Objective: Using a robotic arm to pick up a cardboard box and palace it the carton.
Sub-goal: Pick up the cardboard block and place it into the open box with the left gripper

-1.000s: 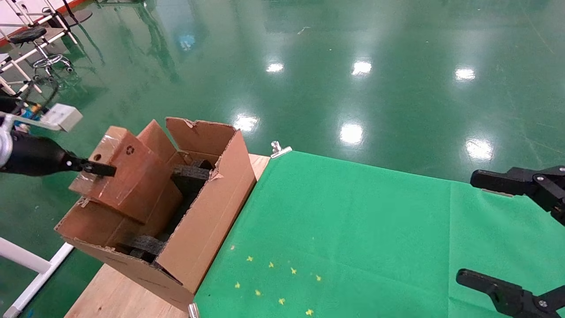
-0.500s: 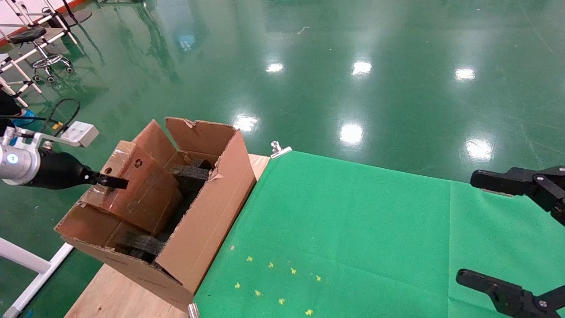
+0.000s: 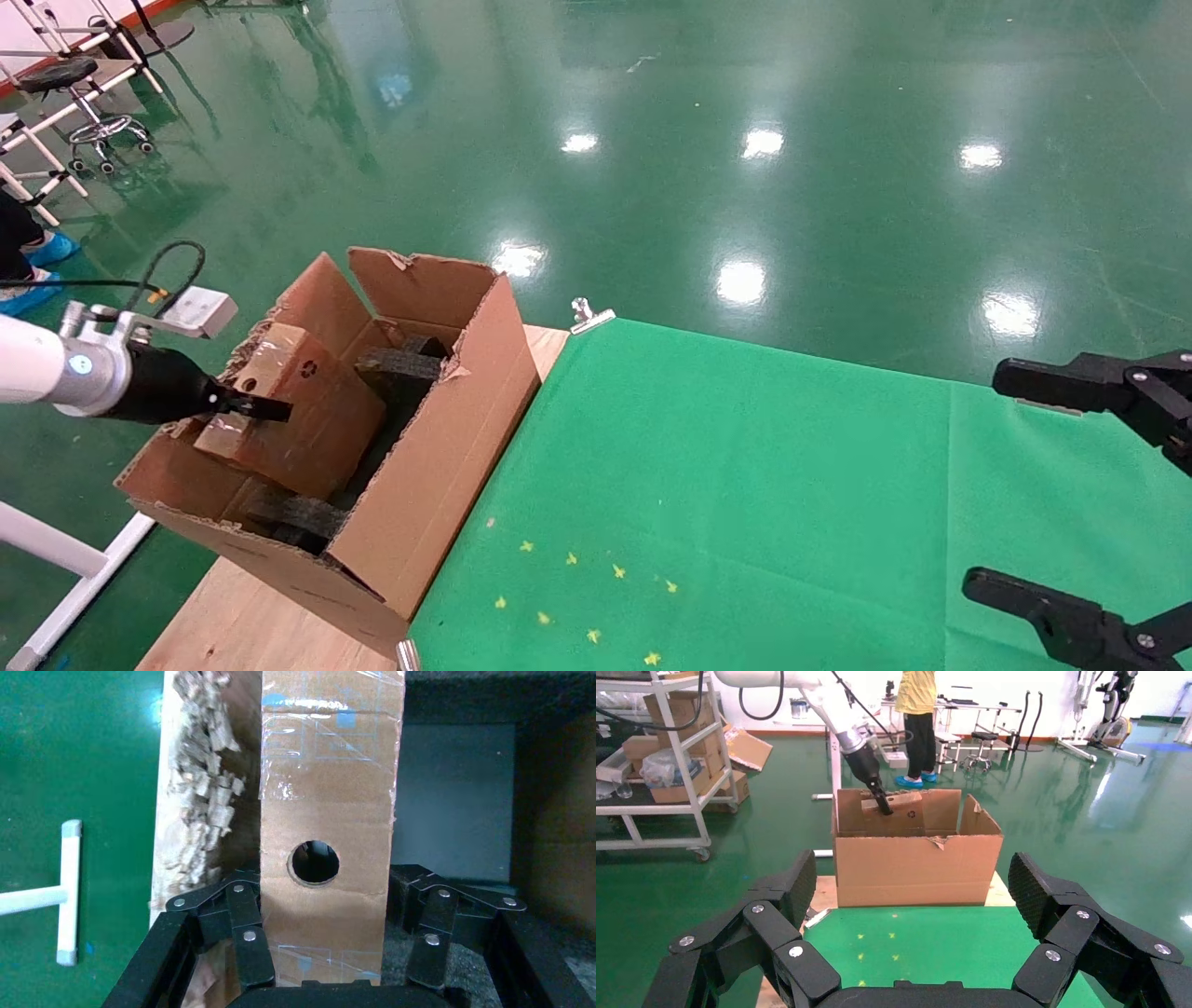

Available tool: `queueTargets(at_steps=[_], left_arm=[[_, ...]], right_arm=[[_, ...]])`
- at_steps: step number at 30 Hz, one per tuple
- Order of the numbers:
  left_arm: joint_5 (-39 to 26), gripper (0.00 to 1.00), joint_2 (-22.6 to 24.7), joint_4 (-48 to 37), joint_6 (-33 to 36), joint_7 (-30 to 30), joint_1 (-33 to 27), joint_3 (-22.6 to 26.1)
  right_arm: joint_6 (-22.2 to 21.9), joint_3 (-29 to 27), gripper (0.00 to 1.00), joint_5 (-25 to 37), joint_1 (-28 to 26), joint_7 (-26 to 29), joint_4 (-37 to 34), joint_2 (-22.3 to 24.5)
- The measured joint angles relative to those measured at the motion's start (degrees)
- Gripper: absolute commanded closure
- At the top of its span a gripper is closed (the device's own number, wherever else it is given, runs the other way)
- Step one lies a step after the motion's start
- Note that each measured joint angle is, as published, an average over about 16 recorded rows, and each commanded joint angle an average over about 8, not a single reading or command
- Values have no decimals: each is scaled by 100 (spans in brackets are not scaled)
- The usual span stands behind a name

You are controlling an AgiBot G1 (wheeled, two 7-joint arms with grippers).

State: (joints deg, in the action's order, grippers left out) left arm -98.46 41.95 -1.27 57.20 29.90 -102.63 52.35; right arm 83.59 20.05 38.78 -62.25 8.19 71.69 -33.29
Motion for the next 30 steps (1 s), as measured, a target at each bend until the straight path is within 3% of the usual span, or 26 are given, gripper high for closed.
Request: queueTargets(at_steps=[8, 9, 16, 17, 30], left_arm=[[112, 100, 133, 3, -284, 141, 328, -80], [125, 94, 147, 3, -318, 158, 364, -89], [182, 7, 207, 1, -507, 247, 537, -128], [186, 1, 211, 0, -525, 255, 550, -131], [185, 0, 208, -9, -554, 280, 551, -131]], right_arm=[[0, 0, 0, 0, 0, 0, 0, 0], [0, 0, 0, 0, 0, 0, 0, 0], [-1, 0, 0, 0, 1, 0, -1, 0], [-1, 0, 0, 0, 1, 0, -1, 0], [-1, 0, 0, 0, 1, -1, -2, 0]])
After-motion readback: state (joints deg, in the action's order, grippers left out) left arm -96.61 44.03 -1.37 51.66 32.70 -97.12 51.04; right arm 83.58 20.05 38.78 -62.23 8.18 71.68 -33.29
